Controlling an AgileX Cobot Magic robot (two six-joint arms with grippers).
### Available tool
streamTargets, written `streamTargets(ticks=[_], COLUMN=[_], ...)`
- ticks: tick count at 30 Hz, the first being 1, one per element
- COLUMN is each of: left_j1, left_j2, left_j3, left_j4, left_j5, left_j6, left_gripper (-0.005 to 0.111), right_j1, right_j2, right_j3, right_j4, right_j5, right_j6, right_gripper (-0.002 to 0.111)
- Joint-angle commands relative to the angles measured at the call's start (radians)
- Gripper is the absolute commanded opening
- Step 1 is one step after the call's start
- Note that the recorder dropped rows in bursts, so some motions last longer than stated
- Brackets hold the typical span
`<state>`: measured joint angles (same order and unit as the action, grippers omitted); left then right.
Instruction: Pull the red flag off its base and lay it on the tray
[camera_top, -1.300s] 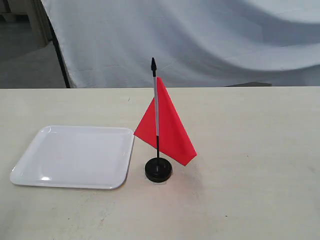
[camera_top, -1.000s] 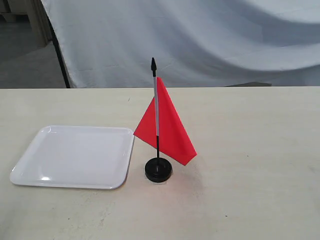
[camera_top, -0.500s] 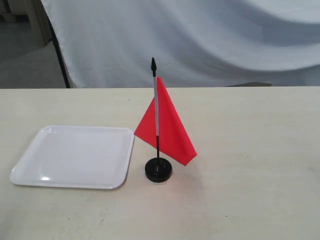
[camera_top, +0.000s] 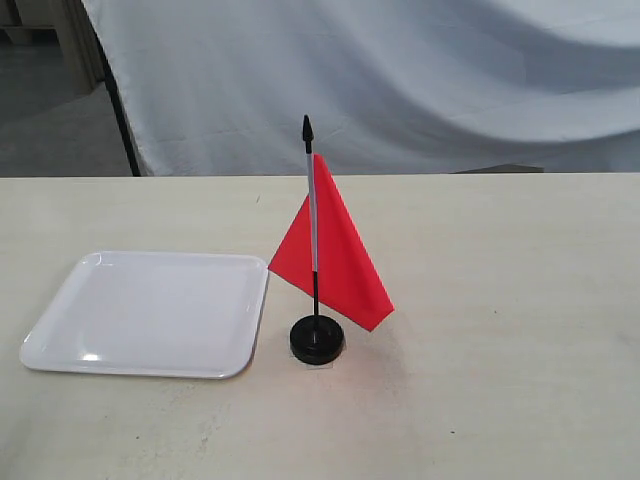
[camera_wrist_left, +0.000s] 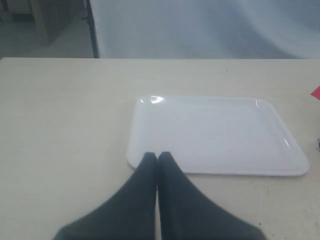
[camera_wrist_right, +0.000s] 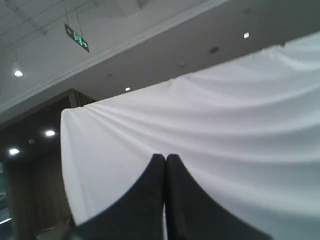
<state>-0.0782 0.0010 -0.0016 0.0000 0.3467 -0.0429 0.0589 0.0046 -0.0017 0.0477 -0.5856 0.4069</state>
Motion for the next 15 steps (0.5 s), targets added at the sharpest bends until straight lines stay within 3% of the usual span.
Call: streamTargets(ticks=[1,4,9,15], left_j1=[-0.007,-0.007,-0.007,-0.007], left_j2=[-0.001,-0.001,-0.001,-0.001], left_j3=[0.002,0.002,0.002,0.002], left_j4=[0.0,0.0,0.0,0.0], left_j5=[-0.004,-0.004,-0.004,-0.004], left_j6=[0.001,0.001,0.001,0.001], left_gripper=[0.0,0.0,0.0,0.0], right_j1=[0.003,0.003,0.003,0.003], right_j2=[-0.005,-0.005,0.053,0.297], right_j3=[0.002,0.002,0.002,0.002], right_j4=[-0.014,-0.017,-0.134,-0.183], right_j5=[0.19,0.201,0.009,-0.094], right_j6=[0.184,0.144,0.155,0.062], right_gripper=[-0.001,-0.001,-0.001,-0.001])
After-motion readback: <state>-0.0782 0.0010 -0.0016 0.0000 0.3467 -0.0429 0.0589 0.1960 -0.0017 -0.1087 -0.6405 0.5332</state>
